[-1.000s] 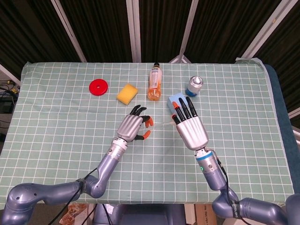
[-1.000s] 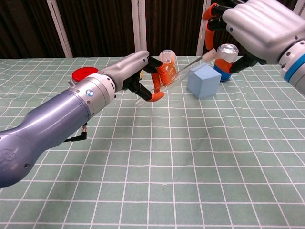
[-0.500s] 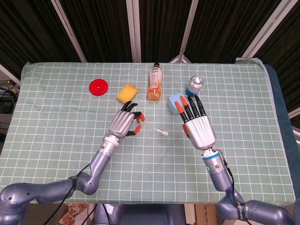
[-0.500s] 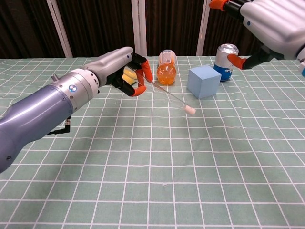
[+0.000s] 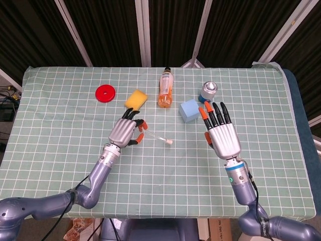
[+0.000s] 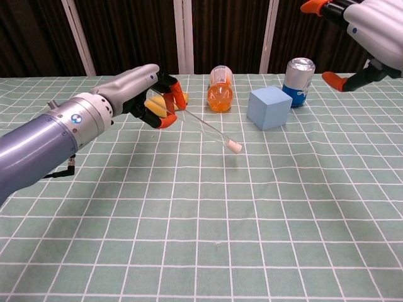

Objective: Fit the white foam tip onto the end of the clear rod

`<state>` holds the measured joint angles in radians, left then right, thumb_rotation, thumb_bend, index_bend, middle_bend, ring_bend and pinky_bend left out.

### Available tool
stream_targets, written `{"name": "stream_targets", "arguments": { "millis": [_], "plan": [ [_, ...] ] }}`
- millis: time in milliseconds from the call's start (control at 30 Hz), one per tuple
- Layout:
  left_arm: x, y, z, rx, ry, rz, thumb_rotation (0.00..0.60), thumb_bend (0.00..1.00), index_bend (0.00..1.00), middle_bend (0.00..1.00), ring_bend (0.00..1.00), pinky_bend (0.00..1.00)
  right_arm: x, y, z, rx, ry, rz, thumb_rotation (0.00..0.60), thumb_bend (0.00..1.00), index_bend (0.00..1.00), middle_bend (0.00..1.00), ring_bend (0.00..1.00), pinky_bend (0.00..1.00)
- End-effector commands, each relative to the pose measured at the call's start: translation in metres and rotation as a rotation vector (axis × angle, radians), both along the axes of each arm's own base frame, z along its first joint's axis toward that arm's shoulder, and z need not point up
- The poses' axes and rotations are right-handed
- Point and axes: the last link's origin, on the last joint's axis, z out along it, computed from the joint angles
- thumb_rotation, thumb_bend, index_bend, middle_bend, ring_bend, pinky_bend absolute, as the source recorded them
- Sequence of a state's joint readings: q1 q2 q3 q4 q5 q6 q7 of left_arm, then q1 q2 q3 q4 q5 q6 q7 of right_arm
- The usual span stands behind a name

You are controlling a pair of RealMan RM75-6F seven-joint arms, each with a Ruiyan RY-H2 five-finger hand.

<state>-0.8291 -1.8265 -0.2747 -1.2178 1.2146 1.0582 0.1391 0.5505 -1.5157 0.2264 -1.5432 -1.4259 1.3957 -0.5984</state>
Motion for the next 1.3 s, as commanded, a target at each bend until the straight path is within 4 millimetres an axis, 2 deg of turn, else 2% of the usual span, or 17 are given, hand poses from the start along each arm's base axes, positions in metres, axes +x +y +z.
{"name": "stream_targets", "arguments": {
  "millis": [33,333,500,1300],
  "plan": [
    [-0.004,-0.003,-0.003,-0.005,-0.003,0.007,0.600,0.82,0.47,0.52,0.14,0.01,-0.001,0.001,0.001,-0.001,-0.003,-0.003,0.600,0.43,0.03,0.03,0.00,0.00],
    [-0.011,-0.019,-0.027,-0.048,-0.058,0.054,0.600,0.82,0.47,0.51,0.14,0.01,-0.004,0.005,0.004,-0.005,-0.003,-0.011,0.600,0.43,0.03,0.03,0.00,0.00],
    [-0.015,-0.022,-0.032,-0.051,-0.060,0.063,0.600,0.82,0.46,0.51,0.14,0.01,-0.006,0.005,0.009,-0.016,-0.005,-0.014,0.600,0.43,0.03,0.03,0.00,0.00],
    [-0.060,-0.024,-0.017,-0.080,0.165,0.120,0.600,0.81,0.45,0.50,0.14,0.01,-0.002,0.014,0.000,0.010,-0.032,-0.027,0.600,0.43,0.03,0.02,0.00,0.00]
  ]
}}
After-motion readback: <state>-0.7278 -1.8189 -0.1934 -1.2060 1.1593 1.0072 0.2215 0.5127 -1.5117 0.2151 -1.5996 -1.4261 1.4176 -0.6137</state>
